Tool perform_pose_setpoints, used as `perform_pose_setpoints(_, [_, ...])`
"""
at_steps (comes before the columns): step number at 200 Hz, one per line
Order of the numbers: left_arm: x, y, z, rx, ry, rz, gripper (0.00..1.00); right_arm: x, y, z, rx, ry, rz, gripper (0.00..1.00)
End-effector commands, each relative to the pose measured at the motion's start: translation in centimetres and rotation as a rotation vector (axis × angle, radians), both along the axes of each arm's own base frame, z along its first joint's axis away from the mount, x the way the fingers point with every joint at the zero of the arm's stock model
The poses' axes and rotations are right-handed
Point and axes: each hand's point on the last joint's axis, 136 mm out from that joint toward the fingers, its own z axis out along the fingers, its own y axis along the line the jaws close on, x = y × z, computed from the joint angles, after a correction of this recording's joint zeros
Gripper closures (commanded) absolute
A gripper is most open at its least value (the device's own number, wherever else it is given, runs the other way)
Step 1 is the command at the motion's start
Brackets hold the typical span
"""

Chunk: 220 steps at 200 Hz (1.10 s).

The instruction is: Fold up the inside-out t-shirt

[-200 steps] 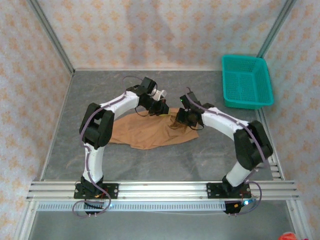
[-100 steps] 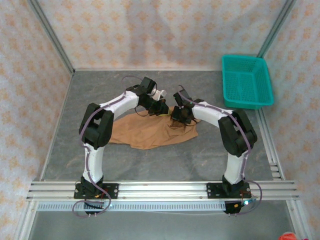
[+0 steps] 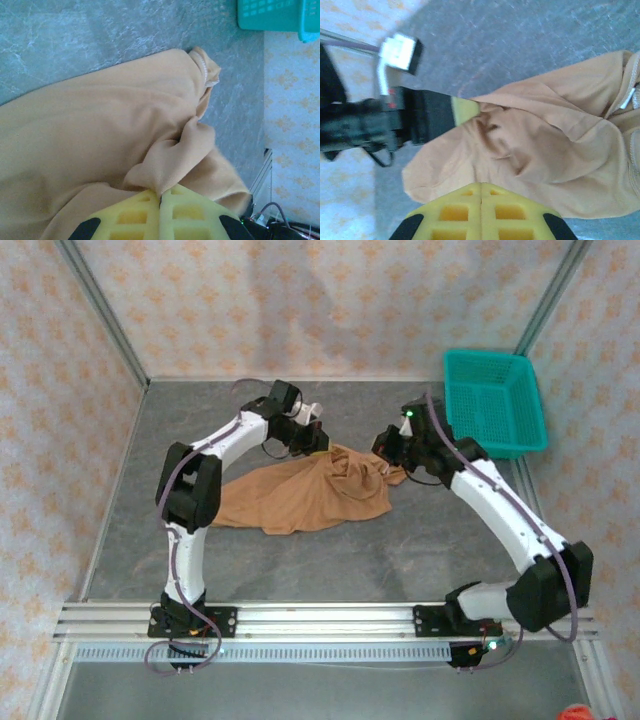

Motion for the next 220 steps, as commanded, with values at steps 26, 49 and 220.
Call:
perform_pose_setpoints(26, [-1.1, 0.9, -0.9, 0.034, 0.015, 0.016, 1.0, 0.0, 0.3, -5.4, 0.012, 0.116, 0.017, 1.0])
perform_pose_setpoints(49, [-1.3, 0.9, -0.6, 0.034, 0.015, 0.009, 1.0, 0.1, 1.3, -8.5, -0.081, 0.149, 0.057, 0.91])
perform_pose_setpoints(220, [-1.2, 2.6, -2.0, 0.052, 0.05, 0.041, 0.89, 0.6, 0.9, -15.8, 0.026, 0.267, 0.074, 1.0])
